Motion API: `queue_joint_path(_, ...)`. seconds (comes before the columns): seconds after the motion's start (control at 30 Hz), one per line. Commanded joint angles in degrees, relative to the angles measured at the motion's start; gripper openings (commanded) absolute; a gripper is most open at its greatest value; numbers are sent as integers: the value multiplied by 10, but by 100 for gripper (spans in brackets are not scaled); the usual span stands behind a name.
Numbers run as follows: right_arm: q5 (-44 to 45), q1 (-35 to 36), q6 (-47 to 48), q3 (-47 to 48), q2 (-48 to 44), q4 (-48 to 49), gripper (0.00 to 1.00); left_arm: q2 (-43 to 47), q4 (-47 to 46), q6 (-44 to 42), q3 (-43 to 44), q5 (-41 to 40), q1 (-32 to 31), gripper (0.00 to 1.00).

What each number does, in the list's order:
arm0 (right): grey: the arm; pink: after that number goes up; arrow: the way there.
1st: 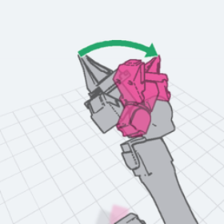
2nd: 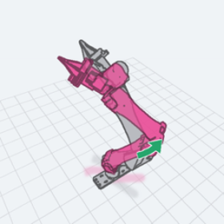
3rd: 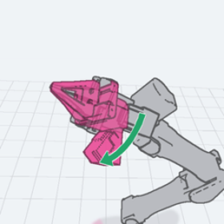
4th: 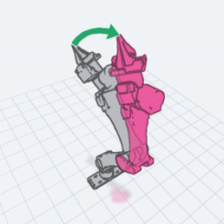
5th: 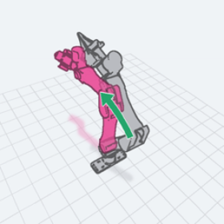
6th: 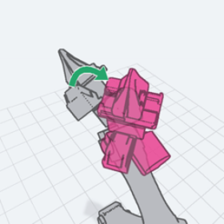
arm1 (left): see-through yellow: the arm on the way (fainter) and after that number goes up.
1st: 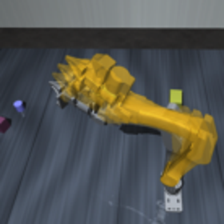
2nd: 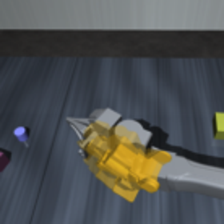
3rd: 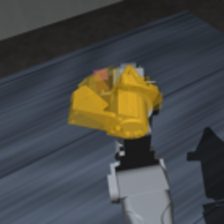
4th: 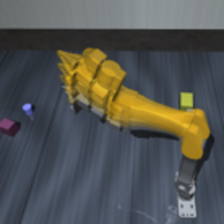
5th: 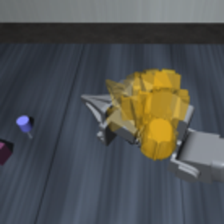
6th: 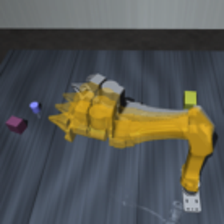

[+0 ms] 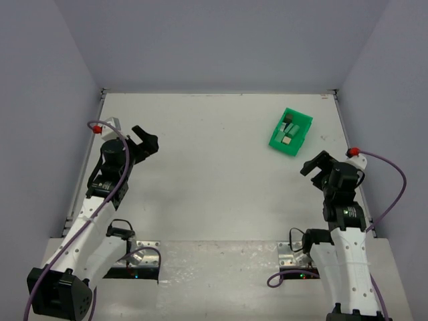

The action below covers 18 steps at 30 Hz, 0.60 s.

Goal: Build the wood block tower

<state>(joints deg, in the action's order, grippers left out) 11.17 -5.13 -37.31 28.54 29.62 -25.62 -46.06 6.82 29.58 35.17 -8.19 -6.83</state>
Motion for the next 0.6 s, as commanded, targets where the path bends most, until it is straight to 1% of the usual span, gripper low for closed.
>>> queue_joint_path(0.0, -23, -1, 5, -15, -1, 43, 99, 9, -8, -4, -8, -3, -2, 100)
queue_joint_path(0.17, -58, -1, 10, -53, 9, 100, 99, 5, -20, -1, -18, -9, -2, 100)
queue_joint_path(0.27, -46, -1, 7, -47, 37, 103, 99, 4, -23, 1, -19, -10, -2, 100)
queue_joint_path(0.37, -34, -1, 10, -31, 88, 113, 99, 7, -27, 2, -22, -12, -2, 100)
queue_joint_path(0.43, -34, -1, 11, -9, 140, 118, 99, 8, -28, 2, -25, -16, -2, 100)
queue_joint_path(0.57, -32, -1, 34, 78, 300, 128, 99, -2, -38, 5, -28, -31, -1, 100)
